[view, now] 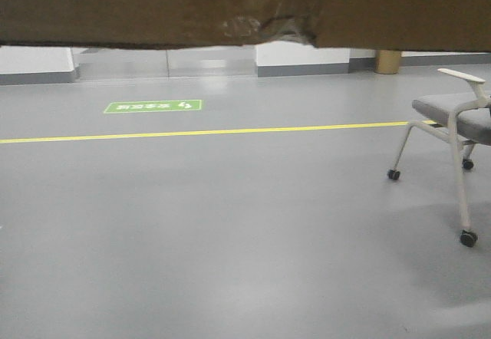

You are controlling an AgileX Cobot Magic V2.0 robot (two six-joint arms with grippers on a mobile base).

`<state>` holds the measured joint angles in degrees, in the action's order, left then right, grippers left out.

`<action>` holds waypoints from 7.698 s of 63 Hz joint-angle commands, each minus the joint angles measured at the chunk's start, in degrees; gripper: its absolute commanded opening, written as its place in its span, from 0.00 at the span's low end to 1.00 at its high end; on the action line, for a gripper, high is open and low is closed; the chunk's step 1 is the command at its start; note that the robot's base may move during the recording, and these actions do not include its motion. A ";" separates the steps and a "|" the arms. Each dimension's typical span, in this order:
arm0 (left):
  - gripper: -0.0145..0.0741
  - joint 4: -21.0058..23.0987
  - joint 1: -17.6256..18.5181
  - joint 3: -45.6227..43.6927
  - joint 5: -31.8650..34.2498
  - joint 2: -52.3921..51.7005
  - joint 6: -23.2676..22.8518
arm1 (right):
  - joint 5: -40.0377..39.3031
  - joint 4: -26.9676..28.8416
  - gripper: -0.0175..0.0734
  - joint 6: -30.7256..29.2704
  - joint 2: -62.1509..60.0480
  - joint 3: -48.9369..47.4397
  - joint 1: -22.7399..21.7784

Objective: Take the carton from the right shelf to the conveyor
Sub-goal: 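Hold the carton raised while the base drives to the conveyor, then lower the held carton onto the grey conveyor belt, then open both grippers to release the carton walls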

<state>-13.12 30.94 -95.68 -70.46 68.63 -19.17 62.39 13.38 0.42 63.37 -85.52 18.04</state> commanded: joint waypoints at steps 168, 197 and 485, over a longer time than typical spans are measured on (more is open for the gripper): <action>0.15 -19.55 0.33 -0.33 0.50 -0.74 0.52 | -4.33 -0.42 0.12 -0.94 -0.59 -0.23 -0.14; 0.15 -19.55 0.33 -0.33 0.50 -0.74 0.52 | -4.45 -0.42 0.12 -0.94 -0.59 -0.23 -0.14; 0.18 -6.04 -27.90 64.74 54.14 -30.23 0.97 | -40.61 -12.21 0.11 -0.94 -11.84 50.89 -13.42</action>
<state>-19.43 3.32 -36.55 -23.19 43.48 -18.30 27.17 2.69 0.00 55.77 -39.44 4.91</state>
